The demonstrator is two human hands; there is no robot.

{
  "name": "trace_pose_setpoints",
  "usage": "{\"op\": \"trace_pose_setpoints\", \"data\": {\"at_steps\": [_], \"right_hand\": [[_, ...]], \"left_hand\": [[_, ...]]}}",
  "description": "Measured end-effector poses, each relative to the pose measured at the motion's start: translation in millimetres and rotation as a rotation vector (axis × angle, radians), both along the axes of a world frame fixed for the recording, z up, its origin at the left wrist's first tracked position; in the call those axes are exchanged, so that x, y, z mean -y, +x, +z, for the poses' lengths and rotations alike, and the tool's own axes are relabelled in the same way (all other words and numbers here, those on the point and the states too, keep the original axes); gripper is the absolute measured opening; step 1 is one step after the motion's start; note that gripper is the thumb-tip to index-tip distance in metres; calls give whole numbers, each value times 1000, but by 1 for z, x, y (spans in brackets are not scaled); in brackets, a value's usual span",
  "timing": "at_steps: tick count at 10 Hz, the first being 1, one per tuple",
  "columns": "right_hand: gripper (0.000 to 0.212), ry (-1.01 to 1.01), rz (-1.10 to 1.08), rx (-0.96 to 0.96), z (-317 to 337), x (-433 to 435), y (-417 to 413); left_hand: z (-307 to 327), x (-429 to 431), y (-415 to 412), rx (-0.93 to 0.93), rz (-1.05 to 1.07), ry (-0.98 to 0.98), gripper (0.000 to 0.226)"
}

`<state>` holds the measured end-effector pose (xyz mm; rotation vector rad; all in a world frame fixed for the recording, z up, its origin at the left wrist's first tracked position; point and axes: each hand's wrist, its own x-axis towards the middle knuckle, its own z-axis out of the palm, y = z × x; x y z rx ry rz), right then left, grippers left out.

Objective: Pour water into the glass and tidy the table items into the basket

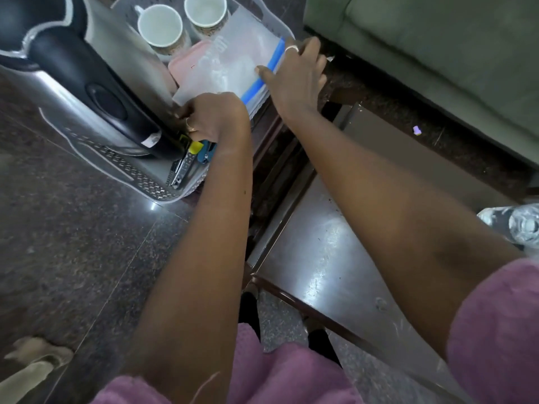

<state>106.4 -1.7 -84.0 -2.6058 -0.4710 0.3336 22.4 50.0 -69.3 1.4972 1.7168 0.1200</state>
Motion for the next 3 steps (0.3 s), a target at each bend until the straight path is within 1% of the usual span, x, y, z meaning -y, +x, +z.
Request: {"op": "trace_pose_setpoints", "data": {"at_steps": [1, 2, 3], "right_hand": [[73, 39, 16, 20, -6, 14, -12], [80, 87, 1, -6, -6, 28, -16], [68, 166, -69, -56, -16, 57, -28]], "left_hand": [[-5, 12, 2, -178, -38, 132, 58], [-2, 25, -2, -227, -123, 203, 63], [1, 38, -11, -265, -195, 402, 61]]}}
